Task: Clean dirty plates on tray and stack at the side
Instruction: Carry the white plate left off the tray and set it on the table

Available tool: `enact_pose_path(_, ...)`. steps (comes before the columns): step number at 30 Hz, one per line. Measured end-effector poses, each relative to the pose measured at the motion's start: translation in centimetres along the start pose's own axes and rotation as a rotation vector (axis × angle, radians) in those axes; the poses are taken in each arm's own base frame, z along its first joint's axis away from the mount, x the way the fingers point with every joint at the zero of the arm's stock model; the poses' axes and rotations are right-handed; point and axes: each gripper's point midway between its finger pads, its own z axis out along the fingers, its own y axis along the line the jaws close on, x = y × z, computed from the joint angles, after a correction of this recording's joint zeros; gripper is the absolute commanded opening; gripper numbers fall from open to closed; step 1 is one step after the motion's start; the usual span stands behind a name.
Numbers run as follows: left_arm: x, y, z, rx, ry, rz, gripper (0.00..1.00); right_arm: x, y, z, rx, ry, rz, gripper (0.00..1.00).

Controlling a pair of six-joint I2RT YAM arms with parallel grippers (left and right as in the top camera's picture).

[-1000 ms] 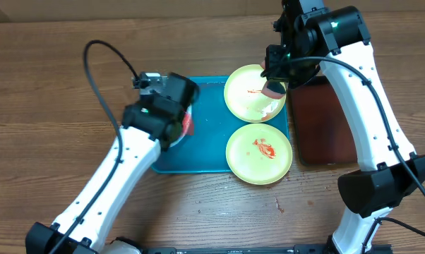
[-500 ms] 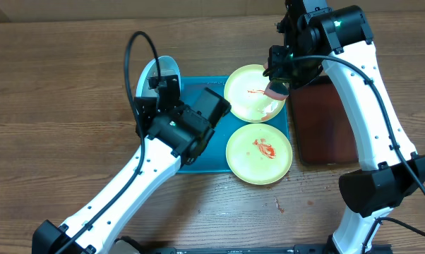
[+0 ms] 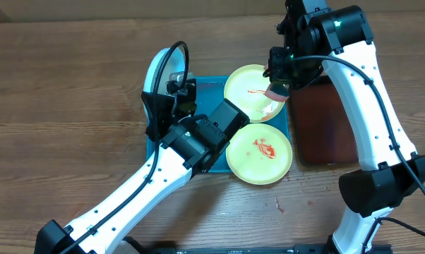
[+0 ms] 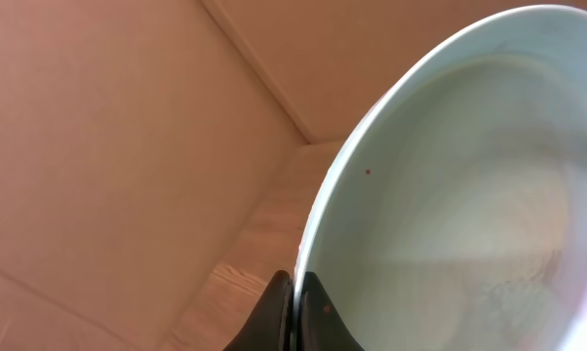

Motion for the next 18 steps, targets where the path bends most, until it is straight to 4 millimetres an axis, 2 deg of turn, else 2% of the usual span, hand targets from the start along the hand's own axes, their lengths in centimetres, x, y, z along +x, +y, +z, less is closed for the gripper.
enact_pose_path(11, 0.0, 0.0, 0.0, -0.001, 0.000, 0.000, 0.04, 0.2, -0.1, 0.0, 0.003, 0.009, -0.010, 0.04)
enact_pose_path(18, 1.2, -1.6, -0.1, 0.096, 0.067, 0.002, 0.04, 0.3, -0.1, 0.0, 0.003, 0.012, -0.012, 0.04)
